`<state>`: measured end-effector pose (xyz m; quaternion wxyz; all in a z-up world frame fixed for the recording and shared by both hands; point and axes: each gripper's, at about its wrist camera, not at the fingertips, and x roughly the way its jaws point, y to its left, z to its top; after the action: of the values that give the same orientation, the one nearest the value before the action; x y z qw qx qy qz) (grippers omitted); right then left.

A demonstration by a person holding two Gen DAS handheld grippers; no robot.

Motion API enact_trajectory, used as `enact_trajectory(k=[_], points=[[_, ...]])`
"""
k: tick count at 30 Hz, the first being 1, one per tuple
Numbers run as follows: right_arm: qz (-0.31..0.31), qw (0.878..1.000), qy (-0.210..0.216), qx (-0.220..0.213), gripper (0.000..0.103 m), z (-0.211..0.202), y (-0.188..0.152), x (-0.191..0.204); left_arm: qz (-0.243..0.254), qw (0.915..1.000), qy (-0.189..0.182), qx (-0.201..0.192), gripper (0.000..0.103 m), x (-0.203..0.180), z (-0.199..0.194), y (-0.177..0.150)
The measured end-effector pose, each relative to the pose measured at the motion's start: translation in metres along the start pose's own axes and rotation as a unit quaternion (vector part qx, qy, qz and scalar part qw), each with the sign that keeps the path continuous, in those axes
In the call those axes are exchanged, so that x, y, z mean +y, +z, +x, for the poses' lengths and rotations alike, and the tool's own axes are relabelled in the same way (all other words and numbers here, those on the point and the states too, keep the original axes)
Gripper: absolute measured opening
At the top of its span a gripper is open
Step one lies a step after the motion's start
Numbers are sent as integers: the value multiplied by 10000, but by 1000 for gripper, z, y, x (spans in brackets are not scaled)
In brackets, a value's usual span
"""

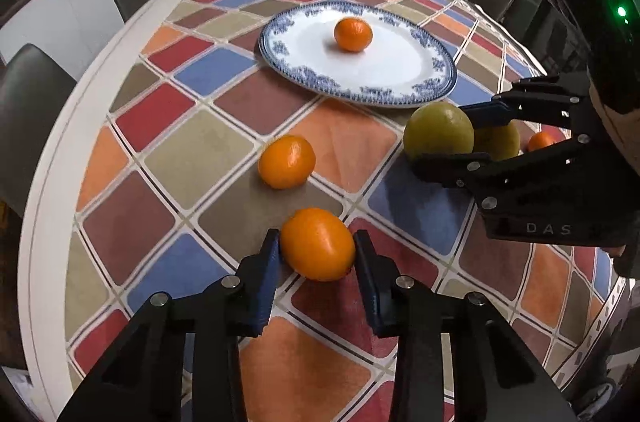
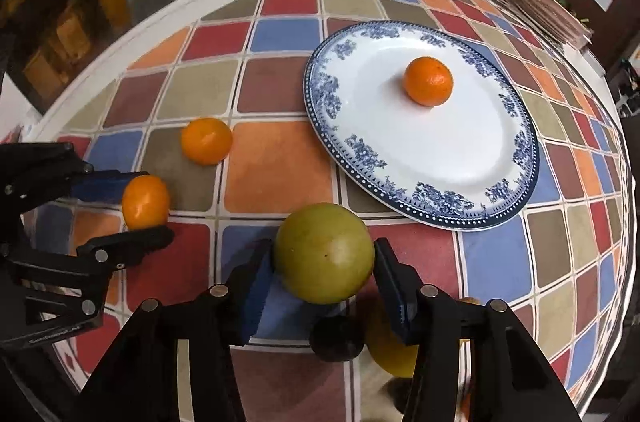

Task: Organize fruits
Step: 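Grasp a second orange with the left tool while the right tool grasps the green citrus, then carry the orange and green citrus over the plate with both tools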

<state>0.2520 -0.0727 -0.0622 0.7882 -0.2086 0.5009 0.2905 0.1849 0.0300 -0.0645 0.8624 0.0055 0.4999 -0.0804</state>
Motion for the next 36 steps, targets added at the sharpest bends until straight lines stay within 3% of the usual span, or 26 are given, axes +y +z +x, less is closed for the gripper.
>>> enact_trajectory(k=[10, 21, 28, 36], points=[[349, 9976, 52, -600, 50, -38, 3, -8, 133, 9985, 56, -520, 36, -4, -28, 29], [738, 9907, -195, -1129, 50, -73, 24, -43, 532, 9923, 130, -1108, 36, -15, -45, 86], [926, 9883, -323, -1171, 50, -72, 42, -69, 696, 9901, 91, -1216, 36, -14, -31, 124], [1084, 9879, -346, -1058, 50, -45, 68, -104, 721, 9916, -25, -1075, 36, -6, 8, 166]])
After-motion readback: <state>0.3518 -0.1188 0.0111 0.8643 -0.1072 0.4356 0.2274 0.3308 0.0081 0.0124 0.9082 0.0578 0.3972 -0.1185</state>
